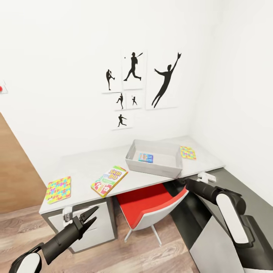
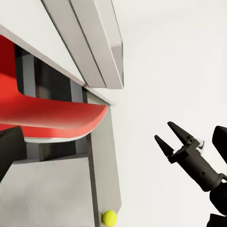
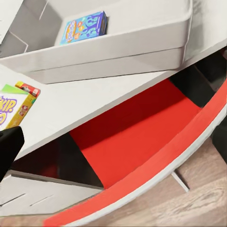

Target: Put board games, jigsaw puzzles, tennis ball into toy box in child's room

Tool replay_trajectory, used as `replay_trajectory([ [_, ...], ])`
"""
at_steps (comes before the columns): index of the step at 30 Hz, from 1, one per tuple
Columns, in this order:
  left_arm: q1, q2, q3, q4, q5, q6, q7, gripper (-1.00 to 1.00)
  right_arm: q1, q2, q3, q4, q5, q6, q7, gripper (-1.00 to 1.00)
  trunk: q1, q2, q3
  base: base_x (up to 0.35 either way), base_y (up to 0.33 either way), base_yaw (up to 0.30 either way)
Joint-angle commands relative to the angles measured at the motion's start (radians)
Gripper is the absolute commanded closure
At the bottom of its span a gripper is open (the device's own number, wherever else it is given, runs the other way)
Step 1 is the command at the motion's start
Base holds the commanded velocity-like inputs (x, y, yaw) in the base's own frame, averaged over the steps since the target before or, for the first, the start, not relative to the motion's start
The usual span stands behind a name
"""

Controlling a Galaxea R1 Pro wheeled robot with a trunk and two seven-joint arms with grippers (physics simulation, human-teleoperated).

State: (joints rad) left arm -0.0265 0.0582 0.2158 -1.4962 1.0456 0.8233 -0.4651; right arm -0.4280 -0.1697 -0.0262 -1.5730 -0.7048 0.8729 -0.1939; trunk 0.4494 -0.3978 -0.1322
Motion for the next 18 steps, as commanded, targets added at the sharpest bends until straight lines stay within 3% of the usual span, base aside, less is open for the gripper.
replay_trajectory([
  [1,-0.001,-0.001,0.001,0.000,0.001,0.006,-0.002,-1.00,0.003,-0.002,0.000,-0.003,-0.010,0.007,-0.010,-1.00,0.001,-0.002,-0.002,0.000,0.000,0.213],
  [18,0.000,-0.007,0.002,0.002,-0.001,0.004,-0.001,-1.00,0.017,-0.007,0.003,-0.010,-0.008,0.019,-0.012,-1.00,0.001,-0.002,0.007,0.000,0.000,0.222],
])
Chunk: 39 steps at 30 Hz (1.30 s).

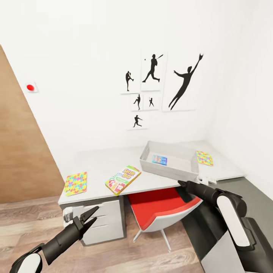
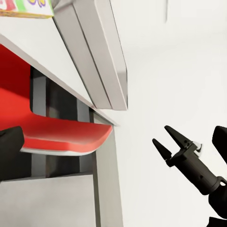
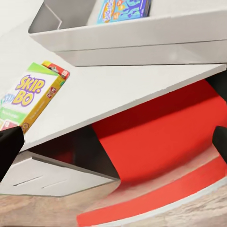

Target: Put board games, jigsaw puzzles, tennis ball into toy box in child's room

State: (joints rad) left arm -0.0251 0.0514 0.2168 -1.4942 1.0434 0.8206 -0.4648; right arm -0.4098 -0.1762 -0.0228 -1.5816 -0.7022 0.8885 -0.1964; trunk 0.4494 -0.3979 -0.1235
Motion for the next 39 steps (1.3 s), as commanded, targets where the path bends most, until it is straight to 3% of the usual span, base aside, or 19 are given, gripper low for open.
replay_trajectory([
  [1,-0.001,0.000,0.001,0.000,0.001,0.006,-0.002,-1.00,-0.001,-0.001,0.000,-0.001,-0.011,0.004,-0.009,-1.00,0.001,-0.002,-0.001,0.000,0.000,0.178],
  [39,-0.001,-0.001,0.001,0.020,0.001,0.006,0.004,-1.00,0.001,0.000,0.006,-0.001,-0.010,0.003,-0.009,-1.00,0.001,-0.002,0.026,0.000,0.000,0.259],
])
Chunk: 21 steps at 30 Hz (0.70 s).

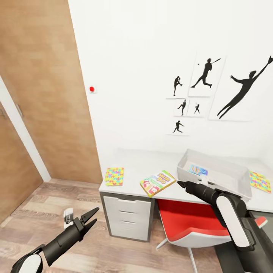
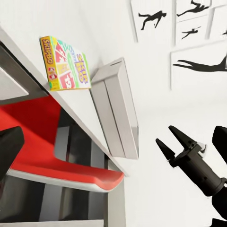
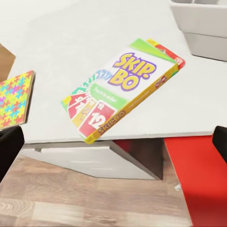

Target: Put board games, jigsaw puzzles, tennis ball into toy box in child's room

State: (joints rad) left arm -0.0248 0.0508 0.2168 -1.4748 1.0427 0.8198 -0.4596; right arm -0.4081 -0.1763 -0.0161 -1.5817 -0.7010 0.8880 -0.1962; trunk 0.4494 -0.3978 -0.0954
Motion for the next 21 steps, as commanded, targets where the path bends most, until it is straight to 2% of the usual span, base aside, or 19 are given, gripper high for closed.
replay_trajectory([
  [1,-0.001,0.000,0.001,0.001,0.002,0.006,-0.001,-1.00,-0.001,0.000,0.000,-0.001,-0.011,0.003,-0.009,-1.00,0.001,-0.002,-0.002,0.000,0.000,0.273],
  [12,-0.001,0.000,0.001,0.006,0.001,0.006,-0.002,-1.00,0.000,-0.001,0.003,-0.001,-0.011,0.003,-0.009,-1.00,0.001,-0.002,0.005,0.010,0.000,0.273],
  [21,-0.001,0.000,0.001,0.006,0.001,0.002,-0.002,-1.00,0.000,0.000,0.003,-0.001,-0.011,0.003,-0.010,-1.00,0.001,-0.002,0.010,0.126,0.048,0.275],
])
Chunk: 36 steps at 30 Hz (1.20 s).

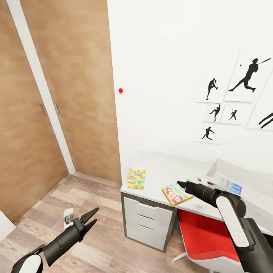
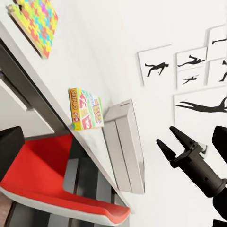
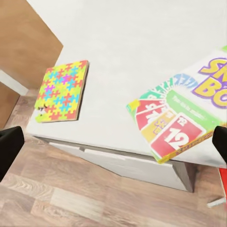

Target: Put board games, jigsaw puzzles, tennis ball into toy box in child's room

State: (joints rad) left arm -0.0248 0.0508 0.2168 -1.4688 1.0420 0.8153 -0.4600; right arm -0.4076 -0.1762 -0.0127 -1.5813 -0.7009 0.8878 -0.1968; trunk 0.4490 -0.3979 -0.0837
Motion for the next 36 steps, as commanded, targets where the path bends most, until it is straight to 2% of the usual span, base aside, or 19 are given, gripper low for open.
replay_trajectory([
  [1,-0.001,0.000,0.001,0.000,0.002,0.005,-0.002,-1.00,-0.001,0.000,0.000,-0.001,-0.011,0.004,-0.010,-1.00,0.001,-0.002,-0.002,0.188,0.117,0.276],
  [22,-0.001,0.000,0.001,0.000,0.001,0.001,-0.002,-1.00,-0.001,0.003,0.003,0.000,-0.011,0.003,-0.009,-1.00,0.001,-0.002,0.009,0.221,0.162,0.276],
  [36,-0.001,0.000,0.001,0.001,0.002,0.001,0.001,-1.00,-0.001,0.004,0.004,0.000,-0.011,0.003,-0.010,-1.00,0.001,-0.002,0.016,0.058,0.043,0.276],
])
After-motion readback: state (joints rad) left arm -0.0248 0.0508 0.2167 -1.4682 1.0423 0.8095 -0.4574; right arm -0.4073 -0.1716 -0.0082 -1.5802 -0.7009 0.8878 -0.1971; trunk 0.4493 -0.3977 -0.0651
